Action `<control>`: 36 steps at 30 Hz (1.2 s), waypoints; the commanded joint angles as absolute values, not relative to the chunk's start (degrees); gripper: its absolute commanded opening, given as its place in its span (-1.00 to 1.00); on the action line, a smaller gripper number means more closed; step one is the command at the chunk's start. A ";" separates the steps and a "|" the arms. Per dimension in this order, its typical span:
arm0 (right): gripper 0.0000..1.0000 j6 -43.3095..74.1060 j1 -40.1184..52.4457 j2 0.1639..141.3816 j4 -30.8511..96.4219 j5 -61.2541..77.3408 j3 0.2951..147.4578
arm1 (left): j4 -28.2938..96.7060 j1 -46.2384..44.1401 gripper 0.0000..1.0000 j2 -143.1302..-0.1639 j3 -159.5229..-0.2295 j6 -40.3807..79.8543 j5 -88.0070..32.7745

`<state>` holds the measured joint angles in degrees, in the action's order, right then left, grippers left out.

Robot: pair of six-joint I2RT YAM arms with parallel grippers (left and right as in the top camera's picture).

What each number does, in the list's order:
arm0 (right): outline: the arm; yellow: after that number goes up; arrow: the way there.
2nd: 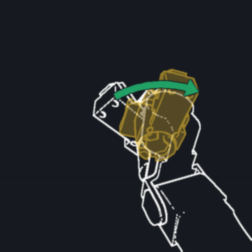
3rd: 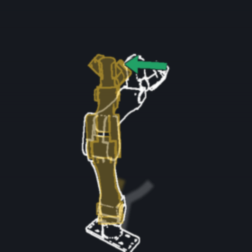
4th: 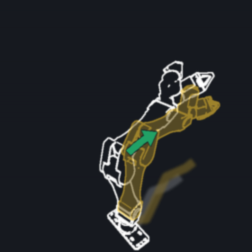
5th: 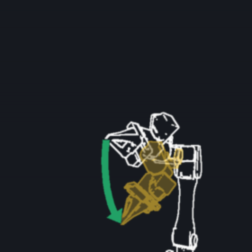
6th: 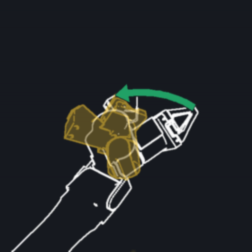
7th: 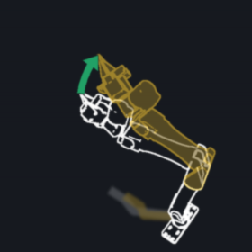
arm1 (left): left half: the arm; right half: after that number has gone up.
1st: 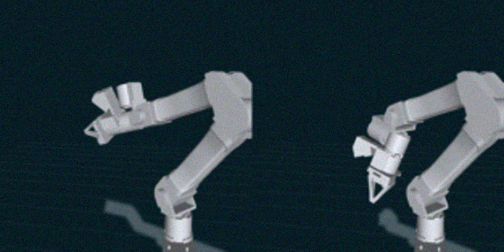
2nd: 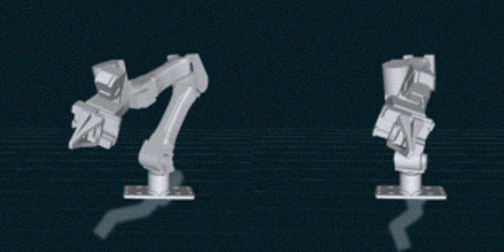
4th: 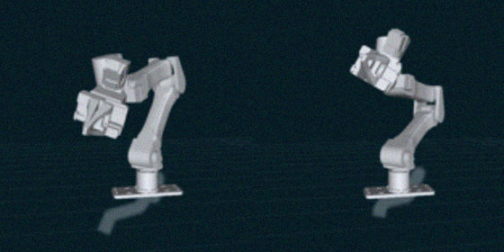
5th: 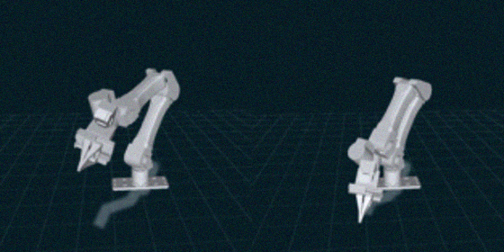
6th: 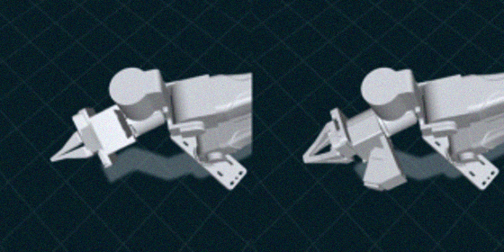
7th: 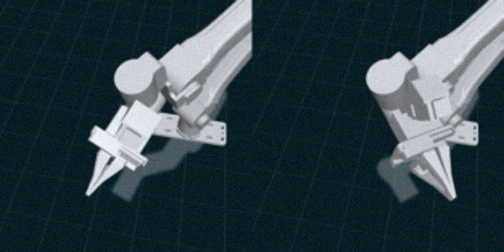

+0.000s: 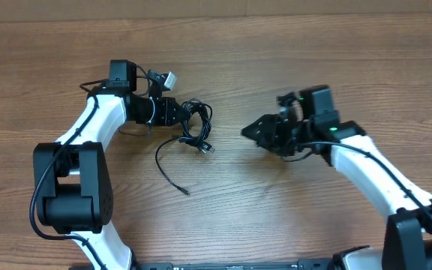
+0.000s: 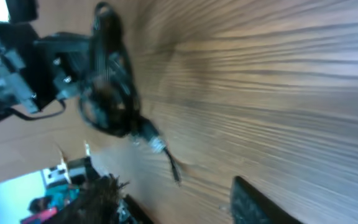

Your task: Untangle cables

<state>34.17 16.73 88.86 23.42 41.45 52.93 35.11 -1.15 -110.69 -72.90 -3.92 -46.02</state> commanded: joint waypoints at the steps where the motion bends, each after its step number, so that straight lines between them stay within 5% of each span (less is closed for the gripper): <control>1: -0.06 34.54 20.38 89.45 19.68 42.02 53.95 | 34.83 -1.56 -0.89 -111.00 -73.21 -0.05 -42.72; 7: -0.47 41.98 26.44 89.45 16.34 29.87 53.95 | 34.72 -1.56 -0.88 -111.00 -73.21 0.10 -49.04; 15: -0.37 43.51 33.04 89.45 13.23 15.77 53.95 | 35.77 -1.56 -0.91 -111.00 -73.21 14.52 -49.98; 36: -0.47 48.18 34.54 89.45 3.46 12.64 53.95 | 38.59 -2.72 -0.91 -111.00 -73.21 19.77 -50.43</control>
